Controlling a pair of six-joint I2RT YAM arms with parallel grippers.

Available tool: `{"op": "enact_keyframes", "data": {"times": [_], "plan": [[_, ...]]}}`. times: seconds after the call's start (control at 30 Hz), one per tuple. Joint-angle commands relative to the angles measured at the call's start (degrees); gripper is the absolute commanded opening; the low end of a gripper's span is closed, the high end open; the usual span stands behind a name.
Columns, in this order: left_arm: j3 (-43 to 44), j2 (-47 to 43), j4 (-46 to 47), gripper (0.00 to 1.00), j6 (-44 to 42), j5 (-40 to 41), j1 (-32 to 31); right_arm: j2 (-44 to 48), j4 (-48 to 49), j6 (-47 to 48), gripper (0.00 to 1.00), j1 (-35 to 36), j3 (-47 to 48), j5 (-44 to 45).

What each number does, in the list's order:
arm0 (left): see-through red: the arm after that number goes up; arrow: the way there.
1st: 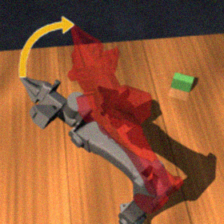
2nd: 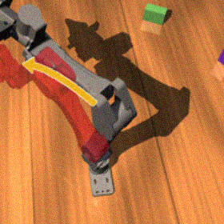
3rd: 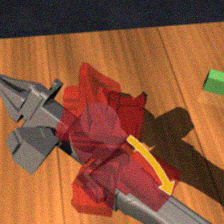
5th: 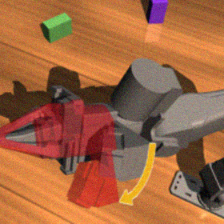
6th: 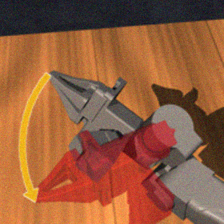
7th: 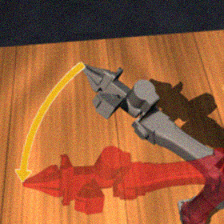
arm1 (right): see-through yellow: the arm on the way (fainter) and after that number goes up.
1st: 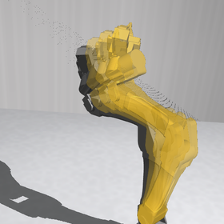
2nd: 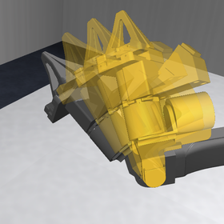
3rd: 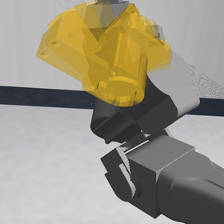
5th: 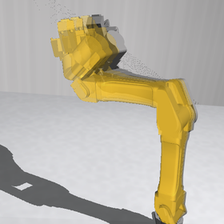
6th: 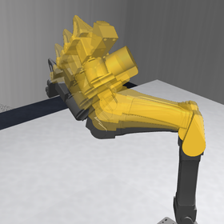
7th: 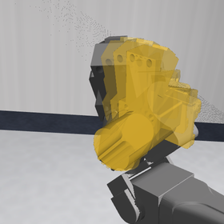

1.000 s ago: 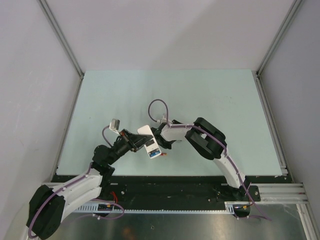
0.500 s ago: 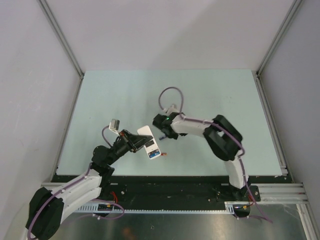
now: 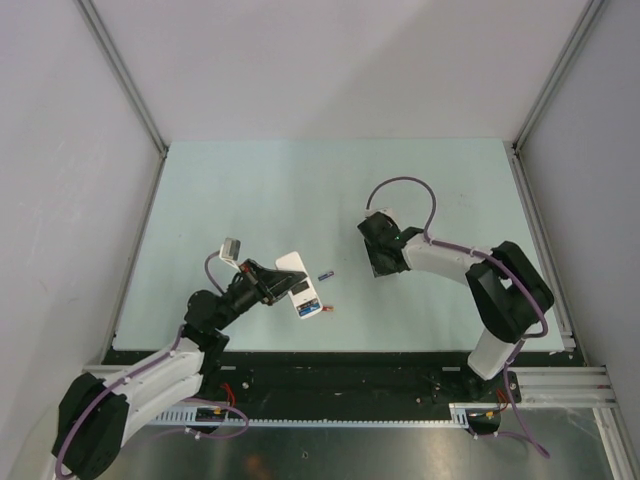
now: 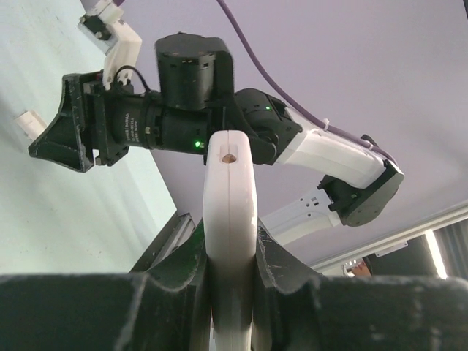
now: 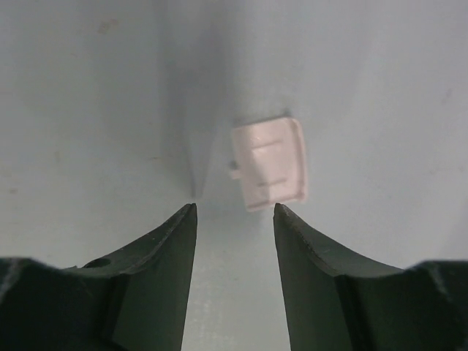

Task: Load the batteries into the remote control

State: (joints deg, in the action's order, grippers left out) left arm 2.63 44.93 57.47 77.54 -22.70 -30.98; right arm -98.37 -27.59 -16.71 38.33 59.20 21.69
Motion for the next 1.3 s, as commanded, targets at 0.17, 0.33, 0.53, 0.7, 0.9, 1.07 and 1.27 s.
{"op": "enact_keyframes", "data": {"times": [0.17,0.33,0.53,0.7,0.9,1.07,1.27], "plan": [[-5.80,0.95,1.50,0.00,-0.54,0.46,0.22,3.53,11.42,1.15,0.50,-4.31,-2.33,-9.83],[-5.62,1.83,1.33,0.00,-0.72,0.73,0.13,3.09,11.25,1.86,0.50,-5.37,-2.42,-10.09],[-4.92,2.97,1.41,0.00,-0.81,0.46,0.22,2.39,10.98,1.94,0.51,-6.51,-2.60,-10.97],[-5.01,3.15,1.24,0.00,-0.98,0.46,0.22,1.69,10.90,1.42,0.52,-7.12,-3.12,-11.23],[-5.18,3.24,1.24,0.00,-1.07,0.55,0.22,1.60,10.63,1.15,0.56,-7.39,-3.65,-10.88],[-5.09,3.24,1.33,0.00,-1.07,0.37,0.22,0.99,10.72,1.15,0.58,-7.65,-3.83,-11.06],[-5.27,2.97,1.24,0.00,-0.98,0.37,0.13,-0.25,10.63,0.98,0.59,-8.00,-3.92,-11.41]]}}
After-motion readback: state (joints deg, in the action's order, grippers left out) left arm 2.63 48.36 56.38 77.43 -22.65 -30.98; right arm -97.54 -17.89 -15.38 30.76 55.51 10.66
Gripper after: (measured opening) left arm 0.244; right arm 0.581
